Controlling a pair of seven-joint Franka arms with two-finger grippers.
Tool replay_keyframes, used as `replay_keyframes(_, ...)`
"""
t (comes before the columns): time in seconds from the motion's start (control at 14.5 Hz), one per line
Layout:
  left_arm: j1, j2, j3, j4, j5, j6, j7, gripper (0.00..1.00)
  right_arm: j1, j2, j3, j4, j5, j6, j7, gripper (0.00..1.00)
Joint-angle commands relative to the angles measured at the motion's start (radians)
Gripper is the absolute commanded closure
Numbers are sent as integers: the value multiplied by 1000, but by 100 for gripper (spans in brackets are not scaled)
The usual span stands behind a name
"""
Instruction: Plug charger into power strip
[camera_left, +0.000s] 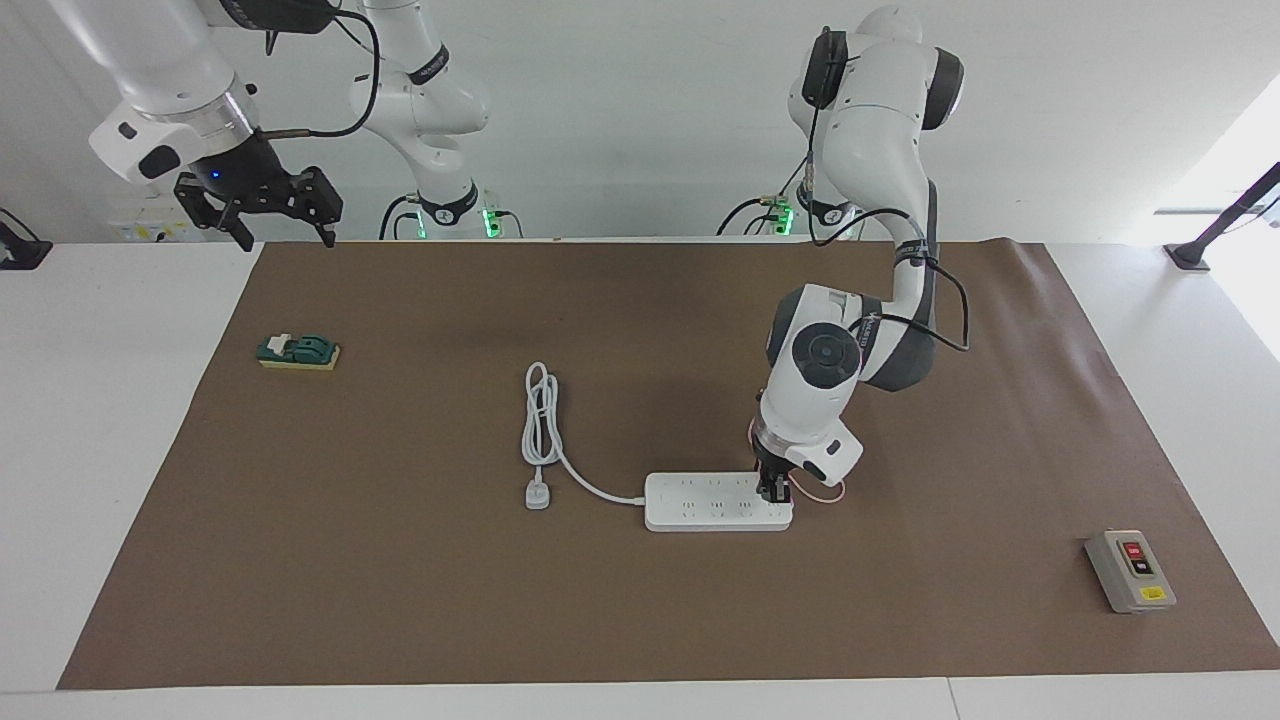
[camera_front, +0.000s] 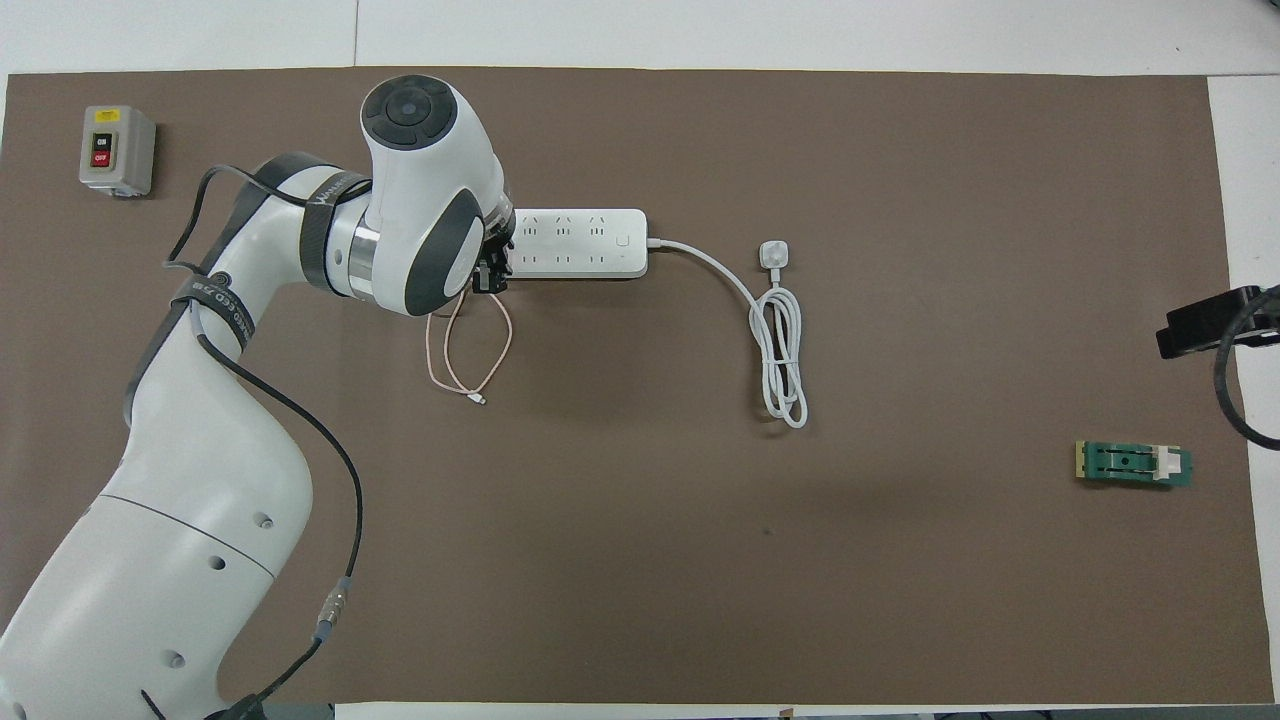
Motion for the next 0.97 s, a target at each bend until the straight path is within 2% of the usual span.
replay_keyframes(0.0,2,74,5,37,16,24,13,100,-16,-23,7,-27,17,9,0,0)
replay_keyframes(0.14,6,27,8,37,12,18,7,0,-16,-23,7,-29,17,9,0,0)
replay_keyframes(0.62,88,-225,25,37,13,-63,19,0,-16,-24,7,-29,17,9,0,0)
replay_keyframes(0.69,107,-249,27,37,15,-69,48,0,-16,-24,7,-27,17,9,0,0)
replay_keyframes(0.9,196,-315,27,36,15,-135,313,0,-14,-24,9,-27,17,9,0,0)
